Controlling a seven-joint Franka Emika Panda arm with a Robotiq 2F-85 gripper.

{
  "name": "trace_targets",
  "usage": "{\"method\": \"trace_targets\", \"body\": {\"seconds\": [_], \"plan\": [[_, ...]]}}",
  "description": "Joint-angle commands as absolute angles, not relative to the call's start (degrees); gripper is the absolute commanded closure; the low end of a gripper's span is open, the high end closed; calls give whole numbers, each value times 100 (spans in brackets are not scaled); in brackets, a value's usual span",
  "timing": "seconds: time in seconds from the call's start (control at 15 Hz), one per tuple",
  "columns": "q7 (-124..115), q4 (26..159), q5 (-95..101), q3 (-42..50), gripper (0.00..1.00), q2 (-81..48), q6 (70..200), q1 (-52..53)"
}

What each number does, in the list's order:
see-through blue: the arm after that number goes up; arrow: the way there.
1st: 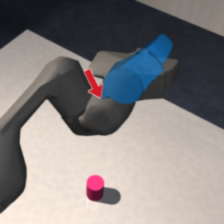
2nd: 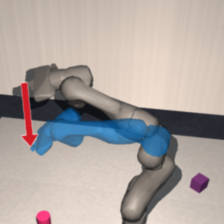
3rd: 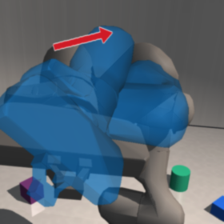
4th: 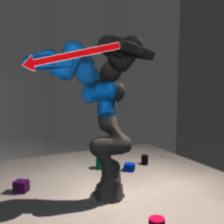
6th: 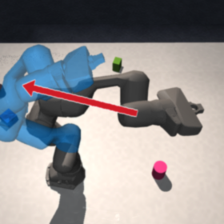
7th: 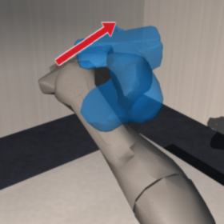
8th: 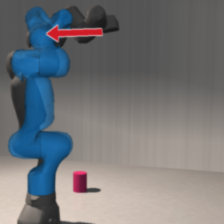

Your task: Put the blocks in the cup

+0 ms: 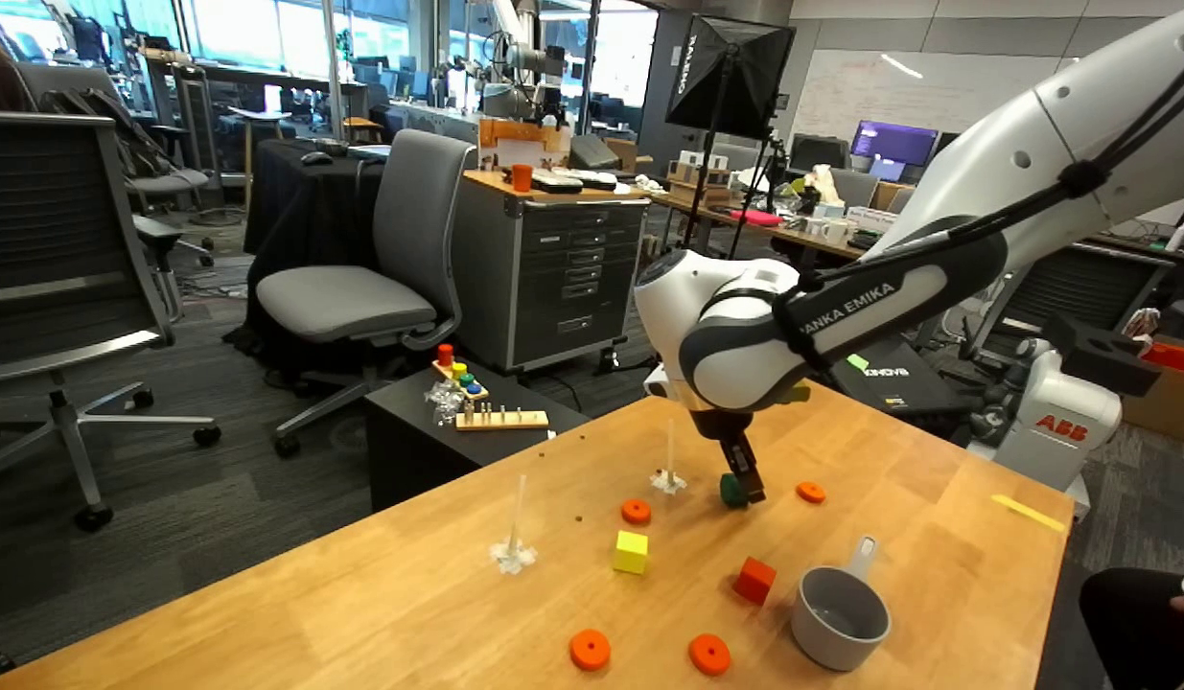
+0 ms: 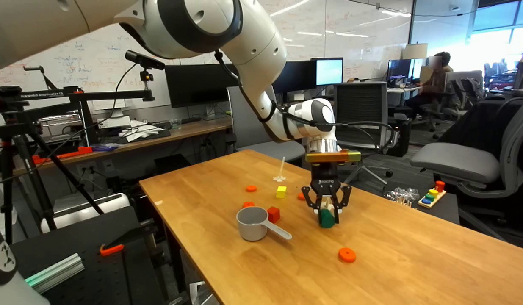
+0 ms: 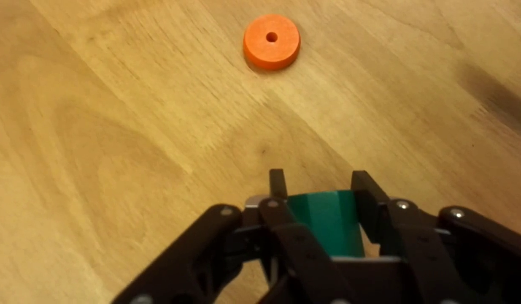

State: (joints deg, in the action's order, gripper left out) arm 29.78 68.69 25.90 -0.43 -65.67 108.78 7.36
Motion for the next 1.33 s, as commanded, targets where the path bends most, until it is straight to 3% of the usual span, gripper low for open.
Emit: {"method": "trace_targets", "body": {"seconds": [0.0, 1.27], "plan": [[3018, 6757, 2639, -20, 82, -6528, 10803, 776], [2779, 11029, 4003, -309, 82, -3091, 11968, 886]]}}
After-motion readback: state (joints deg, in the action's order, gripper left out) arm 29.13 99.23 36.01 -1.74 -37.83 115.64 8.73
